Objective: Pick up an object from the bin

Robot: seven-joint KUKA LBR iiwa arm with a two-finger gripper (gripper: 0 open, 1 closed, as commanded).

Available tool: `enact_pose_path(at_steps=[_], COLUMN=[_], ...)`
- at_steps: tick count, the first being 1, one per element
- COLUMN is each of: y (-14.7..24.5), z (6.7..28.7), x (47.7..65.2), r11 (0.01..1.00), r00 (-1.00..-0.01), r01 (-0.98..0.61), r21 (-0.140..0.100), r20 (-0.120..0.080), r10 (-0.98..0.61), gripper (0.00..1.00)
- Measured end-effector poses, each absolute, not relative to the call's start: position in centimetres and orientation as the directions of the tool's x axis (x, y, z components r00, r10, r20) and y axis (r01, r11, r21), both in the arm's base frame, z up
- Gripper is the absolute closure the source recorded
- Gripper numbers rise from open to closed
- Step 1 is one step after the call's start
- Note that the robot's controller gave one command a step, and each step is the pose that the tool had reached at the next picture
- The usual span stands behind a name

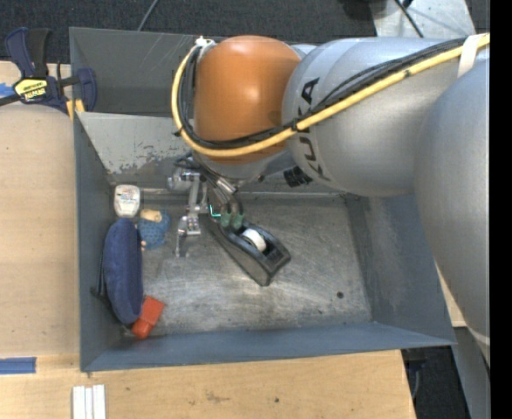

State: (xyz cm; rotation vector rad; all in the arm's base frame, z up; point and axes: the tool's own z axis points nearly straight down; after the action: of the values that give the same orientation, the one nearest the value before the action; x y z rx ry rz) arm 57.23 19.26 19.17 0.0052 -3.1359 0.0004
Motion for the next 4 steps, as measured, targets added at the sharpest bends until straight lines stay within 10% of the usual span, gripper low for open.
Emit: enact_pose_path(at_steps=[1,2,4], y=[22.2,22.4,23.6], z=[7.3,7.7,8.6], x=[58.7,59.0,56.8], r11=[0.821,0.823,0.688], r00=[-0.821,-0.823,-0.688], r01=[-0.571,-0.567,-0.725], r21=[-0.001,-0.001,-0.003], r20=[-0.006,-0.021,-0.007], r10=[-0.571,-0.567,-0.725], gripper=[0.00,1.00,1.00])
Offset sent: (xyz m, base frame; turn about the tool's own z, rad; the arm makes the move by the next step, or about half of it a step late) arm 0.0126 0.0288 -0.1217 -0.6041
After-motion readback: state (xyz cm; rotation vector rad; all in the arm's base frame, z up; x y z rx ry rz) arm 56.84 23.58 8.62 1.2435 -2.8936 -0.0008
